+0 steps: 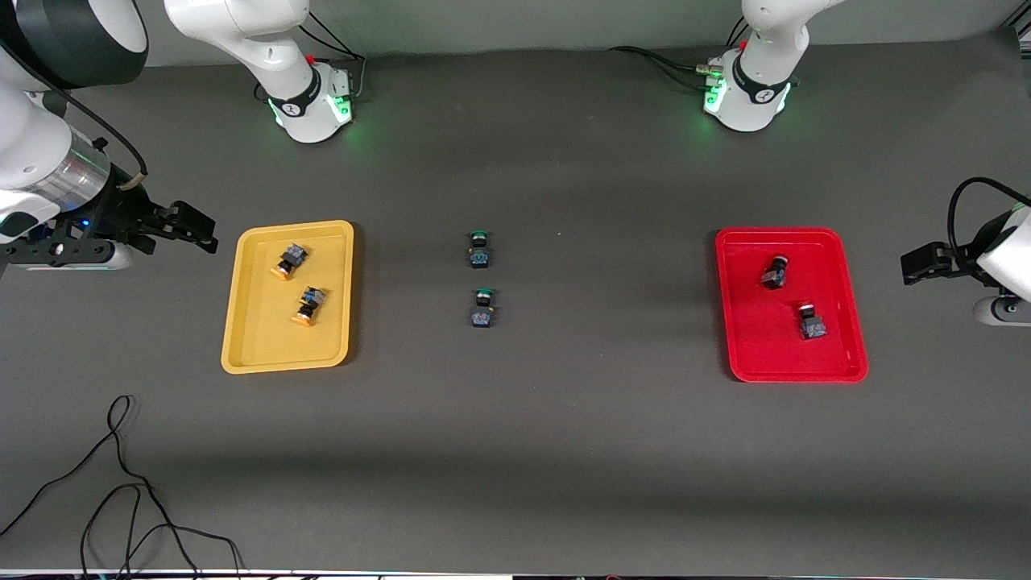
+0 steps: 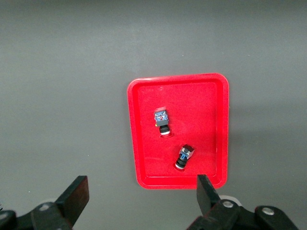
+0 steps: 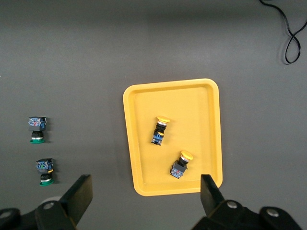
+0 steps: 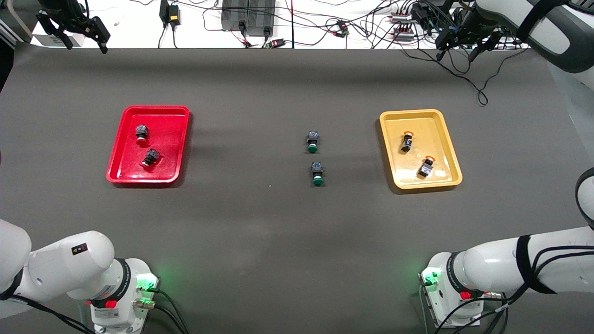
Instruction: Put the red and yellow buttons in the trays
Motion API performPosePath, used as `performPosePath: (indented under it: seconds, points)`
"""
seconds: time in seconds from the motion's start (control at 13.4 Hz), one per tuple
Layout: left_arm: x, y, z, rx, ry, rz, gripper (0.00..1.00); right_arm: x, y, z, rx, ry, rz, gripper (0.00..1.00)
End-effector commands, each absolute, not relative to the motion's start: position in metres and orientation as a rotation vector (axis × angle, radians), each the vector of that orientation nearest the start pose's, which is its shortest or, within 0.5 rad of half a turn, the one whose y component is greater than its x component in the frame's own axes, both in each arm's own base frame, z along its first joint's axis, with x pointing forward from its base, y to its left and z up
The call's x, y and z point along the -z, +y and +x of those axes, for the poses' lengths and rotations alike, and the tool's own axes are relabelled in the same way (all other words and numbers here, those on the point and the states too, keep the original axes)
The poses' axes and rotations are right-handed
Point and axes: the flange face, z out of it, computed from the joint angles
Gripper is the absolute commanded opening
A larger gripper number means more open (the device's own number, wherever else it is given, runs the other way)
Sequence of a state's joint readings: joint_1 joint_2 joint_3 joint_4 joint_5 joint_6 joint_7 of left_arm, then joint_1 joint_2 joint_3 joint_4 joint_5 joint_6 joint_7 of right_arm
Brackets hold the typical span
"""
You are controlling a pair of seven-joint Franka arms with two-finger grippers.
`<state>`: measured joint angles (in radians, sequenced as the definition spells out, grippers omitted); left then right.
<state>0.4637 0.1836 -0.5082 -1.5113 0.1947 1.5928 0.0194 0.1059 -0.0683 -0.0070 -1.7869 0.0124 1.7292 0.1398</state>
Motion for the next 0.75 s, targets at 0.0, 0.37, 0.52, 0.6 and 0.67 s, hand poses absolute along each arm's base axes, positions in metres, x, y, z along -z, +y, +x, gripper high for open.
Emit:
performPosePath:
  seconds: [0.0,0.37,0.52,0.6,0.67]
  points:
    - [-0.571,-0.013,0.599,-0.136,0.166,-3.026,1.00,-0.574,0.055,0.543,0.009,0.102,-3.136,1.00]
    - [-0.588,-0.019,0.578,-0.115,0.089,-3.055,1.00,-0.574,0.055,0.545,0.009,0.099,-3.137,1.00]
    - [-0.598,-0.022,0.572,-0.094,0.097,-3.055,1.00,-0.574,0.056,0.545,0.009,0.099,-3.136,1.00]
    - [-0.603,-0.024,0.568,-0.086,0.099,-3.056,1.00,-0.573,0.056,0.545,0.006,0.099,-3.136,1.00]
    - [-0.607,-0.013,0.564,-0.071,0.066,-3.065,1.00,-0.573,0.056,0.545,0.006,0.099,-3.136,1.00]
